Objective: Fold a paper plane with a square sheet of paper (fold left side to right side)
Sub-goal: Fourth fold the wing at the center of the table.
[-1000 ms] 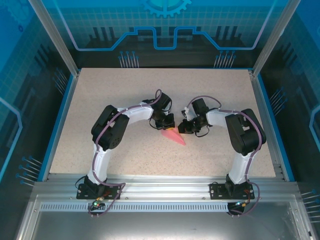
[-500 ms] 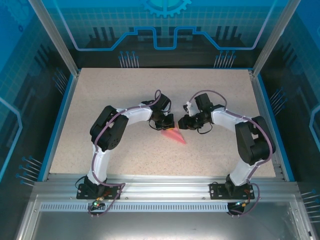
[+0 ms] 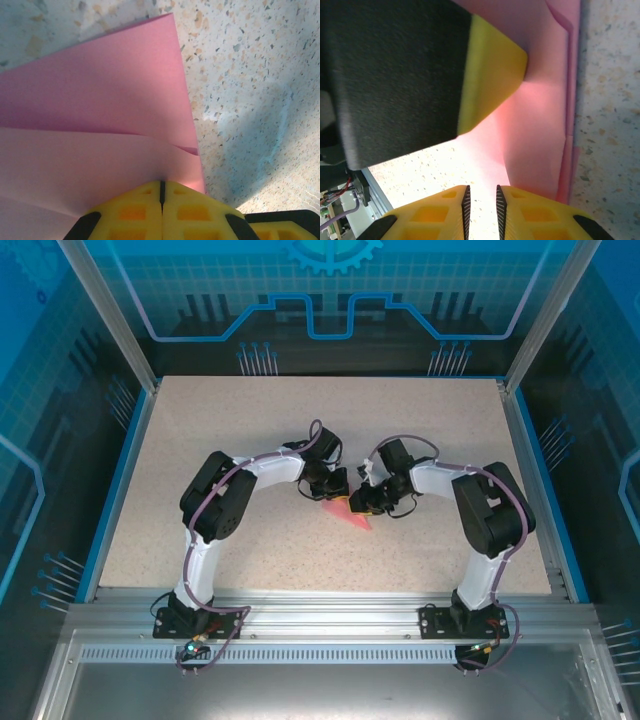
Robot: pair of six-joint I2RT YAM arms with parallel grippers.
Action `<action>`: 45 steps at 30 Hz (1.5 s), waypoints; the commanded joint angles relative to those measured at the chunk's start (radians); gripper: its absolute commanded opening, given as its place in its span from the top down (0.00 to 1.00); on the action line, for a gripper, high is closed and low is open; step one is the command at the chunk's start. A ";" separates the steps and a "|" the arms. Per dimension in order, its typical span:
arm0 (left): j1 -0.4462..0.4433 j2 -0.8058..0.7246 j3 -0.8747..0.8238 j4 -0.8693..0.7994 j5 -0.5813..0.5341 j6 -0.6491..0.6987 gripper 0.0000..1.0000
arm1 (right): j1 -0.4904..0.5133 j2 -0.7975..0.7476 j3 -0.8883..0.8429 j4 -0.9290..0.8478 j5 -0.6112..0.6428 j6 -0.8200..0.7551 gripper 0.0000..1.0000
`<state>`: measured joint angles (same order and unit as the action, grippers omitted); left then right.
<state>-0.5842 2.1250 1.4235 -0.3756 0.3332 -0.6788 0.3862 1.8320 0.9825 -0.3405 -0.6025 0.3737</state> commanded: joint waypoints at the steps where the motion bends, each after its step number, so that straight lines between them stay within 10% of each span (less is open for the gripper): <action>1: -0.009 0.048 -0.047 -0.088 -0.061 0.008 0.93 | 0.015 0.014 -0.017 -0.052 0.016 -0.013 0.77; 45: -0.009 0.071 -0.033 -0.100 -0.079 0.022 0.94 | 0.063 -0.160 -0.266 -0.313 0.247 0.038 0.83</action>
<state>-0.6083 2.1273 1.4239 -0.3870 0.3653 -0.6781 0.4210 1.6588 0.7837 -0.3943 -0.4152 0.3912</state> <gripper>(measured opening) 0.066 0.168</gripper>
